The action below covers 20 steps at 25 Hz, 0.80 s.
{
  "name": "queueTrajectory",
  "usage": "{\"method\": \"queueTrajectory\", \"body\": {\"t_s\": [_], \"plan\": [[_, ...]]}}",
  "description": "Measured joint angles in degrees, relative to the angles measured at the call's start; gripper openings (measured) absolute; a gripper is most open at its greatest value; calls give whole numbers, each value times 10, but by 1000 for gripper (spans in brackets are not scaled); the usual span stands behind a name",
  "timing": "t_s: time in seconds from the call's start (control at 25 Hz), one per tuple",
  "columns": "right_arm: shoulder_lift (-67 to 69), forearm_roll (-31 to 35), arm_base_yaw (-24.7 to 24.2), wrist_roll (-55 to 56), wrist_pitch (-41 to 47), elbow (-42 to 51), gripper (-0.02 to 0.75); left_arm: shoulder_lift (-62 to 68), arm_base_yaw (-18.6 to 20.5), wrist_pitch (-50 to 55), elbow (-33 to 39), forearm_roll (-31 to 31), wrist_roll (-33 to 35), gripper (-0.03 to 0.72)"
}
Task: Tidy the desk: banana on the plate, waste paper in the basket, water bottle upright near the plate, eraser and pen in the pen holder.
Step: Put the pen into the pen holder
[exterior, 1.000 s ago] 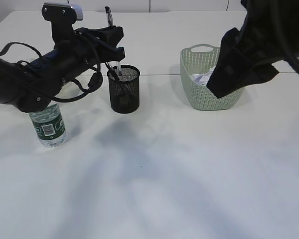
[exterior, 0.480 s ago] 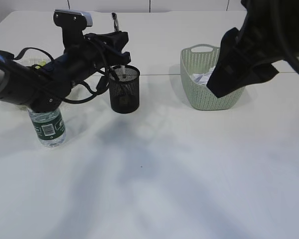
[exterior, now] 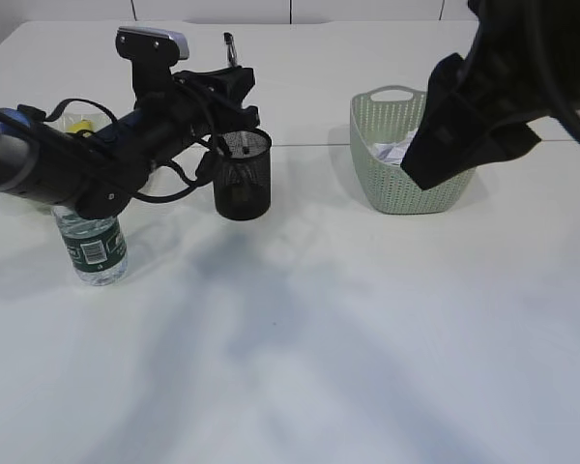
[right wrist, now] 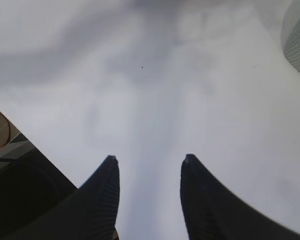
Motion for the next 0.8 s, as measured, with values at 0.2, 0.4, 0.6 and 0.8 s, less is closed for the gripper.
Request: {"method": "queueTrajectory", "body": {"t_s": [0.2,0.4,0.6,0.8], "plan": [[0,0,0,0,0,0,306,0,0,12,-4,0,12,44],[0,0,0,0,0,0,306,12,0,21,-4,0,14,44],[0,0,0,0,0,0,306,22,0,29,-4,0,14,55],[0,0,0,0,-1,0,306,22,0,28,-4,0,14,170]]}}
